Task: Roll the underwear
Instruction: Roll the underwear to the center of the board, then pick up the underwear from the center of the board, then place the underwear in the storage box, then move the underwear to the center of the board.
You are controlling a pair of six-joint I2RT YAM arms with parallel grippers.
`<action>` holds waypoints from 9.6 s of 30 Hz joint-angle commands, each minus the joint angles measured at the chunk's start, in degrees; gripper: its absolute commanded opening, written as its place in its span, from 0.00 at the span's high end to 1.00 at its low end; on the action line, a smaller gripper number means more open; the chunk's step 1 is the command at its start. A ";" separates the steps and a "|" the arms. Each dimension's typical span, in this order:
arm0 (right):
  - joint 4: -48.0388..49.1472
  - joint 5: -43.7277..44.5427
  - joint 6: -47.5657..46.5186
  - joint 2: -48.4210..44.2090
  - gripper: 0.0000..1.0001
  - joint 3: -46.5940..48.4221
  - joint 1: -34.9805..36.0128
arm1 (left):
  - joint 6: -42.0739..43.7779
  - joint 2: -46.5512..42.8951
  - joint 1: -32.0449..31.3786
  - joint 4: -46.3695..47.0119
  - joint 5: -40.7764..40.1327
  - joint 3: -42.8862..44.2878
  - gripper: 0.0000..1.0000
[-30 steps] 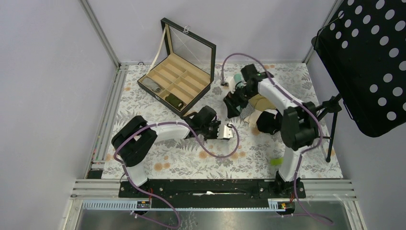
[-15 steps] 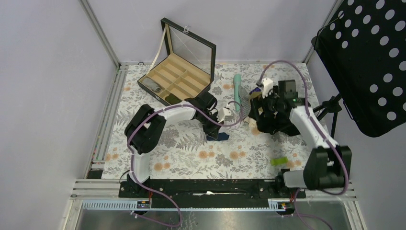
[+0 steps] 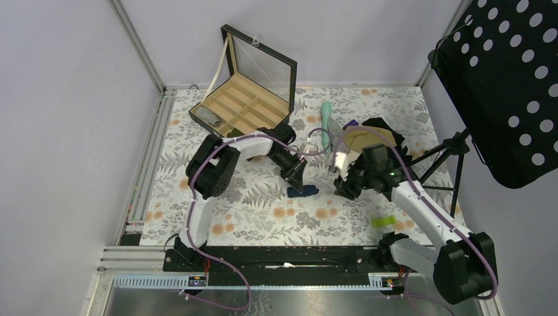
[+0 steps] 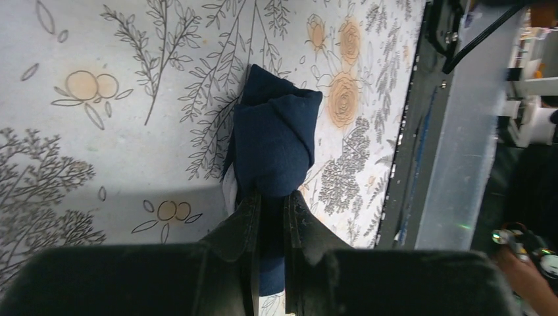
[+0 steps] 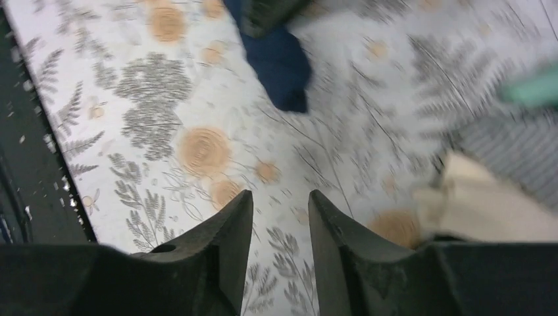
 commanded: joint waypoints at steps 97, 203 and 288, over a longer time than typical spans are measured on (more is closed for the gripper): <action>-16.84 7.40 -0.40 63.33 0.95 36.54 16.34 | 32.21 -35.03 -12.49 59.27 -28.58 -48.57 0.35; -23.05 2.57 10.93 14.45 0.00 20.96 -4.02 | 85.95 16.35 26.58 -22.60 -22.05 38.62 0.69; 0.93 39.45 46.55 22.97 0.32 22.62 -14.10 | -37.65 -42.61 25.21 19.56 -27.04 -26.13 0.01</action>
